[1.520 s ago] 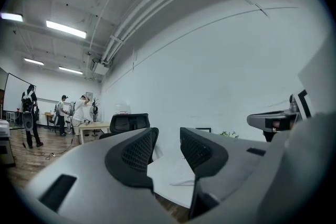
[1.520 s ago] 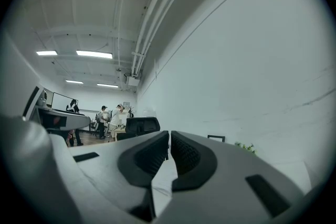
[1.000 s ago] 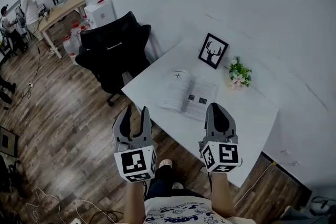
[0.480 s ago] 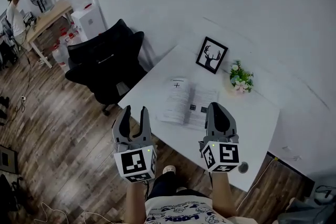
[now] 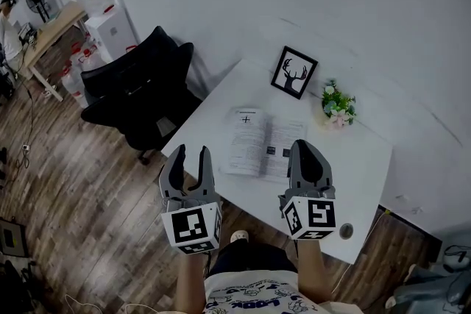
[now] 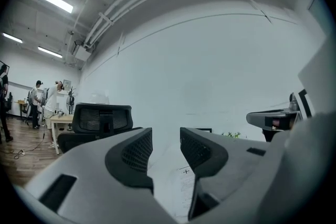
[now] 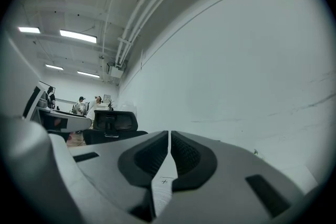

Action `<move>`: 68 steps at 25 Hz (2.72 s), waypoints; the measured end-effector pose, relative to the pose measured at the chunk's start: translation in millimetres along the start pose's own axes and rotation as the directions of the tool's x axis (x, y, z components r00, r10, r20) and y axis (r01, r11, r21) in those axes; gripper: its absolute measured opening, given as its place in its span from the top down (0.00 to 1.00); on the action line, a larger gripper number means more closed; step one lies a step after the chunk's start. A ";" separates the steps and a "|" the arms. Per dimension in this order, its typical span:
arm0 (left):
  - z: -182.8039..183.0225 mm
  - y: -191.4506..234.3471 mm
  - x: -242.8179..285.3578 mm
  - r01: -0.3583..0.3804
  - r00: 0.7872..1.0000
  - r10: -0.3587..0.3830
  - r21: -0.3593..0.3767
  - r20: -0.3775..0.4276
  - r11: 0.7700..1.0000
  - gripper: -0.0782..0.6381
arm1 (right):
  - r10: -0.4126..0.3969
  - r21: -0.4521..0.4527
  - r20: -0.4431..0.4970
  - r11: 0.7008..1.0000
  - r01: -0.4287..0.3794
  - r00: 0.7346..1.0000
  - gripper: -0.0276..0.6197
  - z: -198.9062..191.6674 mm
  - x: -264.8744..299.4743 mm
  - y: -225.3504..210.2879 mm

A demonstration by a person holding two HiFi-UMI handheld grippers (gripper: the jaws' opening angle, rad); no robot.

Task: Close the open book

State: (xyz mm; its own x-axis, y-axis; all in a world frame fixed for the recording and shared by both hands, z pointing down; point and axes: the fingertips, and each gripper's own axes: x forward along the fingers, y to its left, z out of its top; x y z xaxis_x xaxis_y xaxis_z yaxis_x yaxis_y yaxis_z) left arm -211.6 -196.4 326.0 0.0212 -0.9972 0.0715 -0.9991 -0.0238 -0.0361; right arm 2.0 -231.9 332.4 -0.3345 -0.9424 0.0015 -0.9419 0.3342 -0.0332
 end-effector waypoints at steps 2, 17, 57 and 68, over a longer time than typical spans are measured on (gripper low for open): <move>-2.9 -0.3 2.4 0.005 1.000 -0.005 -0.001 -0.007 1.000 0.68 | -0.007 -0.002 -0.007 1.000 0.007 1.000 0.90 -2.7 1.0 -0.1; -26.2 -29.6 15.9 0.032 0.997 -0.036 -0.044 -0.075 0.999 0.68 | -0.024 -0.007 -0.062 1.000 0.024 0.998 0.90 -17.3 2.6 -29.3; -189.0 -78.6 18.0 0.056 0.907 -0.249 -0.490 -0.340 0.870 0.68 | -0.018 0.011 -0.230 1.000 0.022 0.973 0.91 -101.5 -12.7 -38.5; -249.1 -82.7 27.4 -0.129 0.873 -0.342 -0.842 -0.347 0.523 0.68 | -0.044 0.008 -0.255 0.999 0.047 0.966 0.91 -112.9 -15.4 -50.7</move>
State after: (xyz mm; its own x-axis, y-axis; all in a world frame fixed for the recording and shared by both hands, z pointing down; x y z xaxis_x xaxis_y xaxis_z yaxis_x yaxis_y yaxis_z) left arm -137.8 -204.1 579.2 0.3473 -0.8383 0.4203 -0.5572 0.1760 0.8115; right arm 51.4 -232.9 446.9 -0.2896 -0.9219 0.2575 -0.9564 0.2891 -0.0407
